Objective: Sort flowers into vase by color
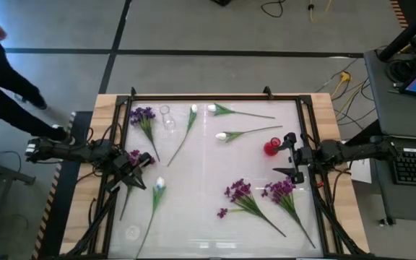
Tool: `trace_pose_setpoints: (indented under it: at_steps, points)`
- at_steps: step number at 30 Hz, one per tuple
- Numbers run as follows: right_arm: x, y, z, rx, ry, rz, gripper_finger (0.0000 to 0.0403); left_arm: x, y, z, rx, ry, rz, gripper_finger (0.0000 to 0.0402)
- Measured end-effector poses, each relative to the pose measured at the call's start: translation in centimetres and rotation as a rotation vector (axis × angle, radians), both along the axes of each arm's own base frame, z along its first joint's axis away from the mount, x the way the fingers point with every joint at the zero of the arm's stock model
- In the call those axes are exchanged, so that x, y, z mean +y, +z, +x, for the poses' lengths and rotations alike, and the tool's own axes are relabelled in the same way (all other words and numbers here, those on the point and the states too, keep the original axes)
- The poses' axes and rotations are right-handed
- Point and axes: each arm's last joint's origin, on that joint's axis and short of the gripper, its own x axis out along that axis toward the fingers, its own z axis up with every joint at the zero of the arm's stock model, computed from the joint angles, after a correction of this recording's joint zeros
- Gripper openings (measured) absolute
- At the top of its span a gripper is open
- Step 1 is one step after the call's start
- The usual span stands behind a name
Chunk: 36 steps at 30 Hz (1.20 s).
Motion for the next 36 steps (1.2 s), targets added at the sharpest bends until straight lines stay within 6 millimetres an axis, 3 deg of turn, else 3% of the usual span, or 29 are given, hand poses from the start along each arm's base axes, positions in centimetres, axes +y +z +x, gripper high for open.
trace_pose_setpoints:
  at_steps: [5, 8, 14, 19, 24, 29, 36]
  points:
    - [0.0, 0.0, 0.0, 0.001, 0.001, 0.008, 0.0327, 0.1, 0.1, 0.0, -0.072, 0.043, 0.063, 0.0000]
    - [0.1, 0.0, 0.0, 0.034, 0.051, 0.240, 0.0327, 0.4, 1.3, 0.0, -0.271, 0.201, 0.124, 0.0000]
    - [0.0, 0.2, 0.2, 0.028, 0.035, 0.381, 0.0327, 1.0, 4.7, -1.3, -0.543, 0.351, -0.129, 0.0000]
    - [0.1, 1.0, 0.8, 0.008, 0.034, 0.459, 0.0327, 1.2, 5.7, -2.2, -0.672, 0.356, -0.177, 0.0000]
    - [0.0, 1.9, 2.3, 0.091, -0.081, 0.469, 0.0327, 1.3, 6.8, -3.3, -0.807, 0.331, -0.240, 0.0000]
    - [0.3, 3.1, 4.0, 0.175, -0.097, 0.514, 0.0327, 1.0, 6.6, -2.8, -0.742, 0.274, -0.184, 0.0000]
    - [0.7, 6.0, 5.6, 0.381, -0.146, 0.617, 0.0327, 1.4, 4.0, 0.0, -0.328, 0.495, -0.239, 0.0000]
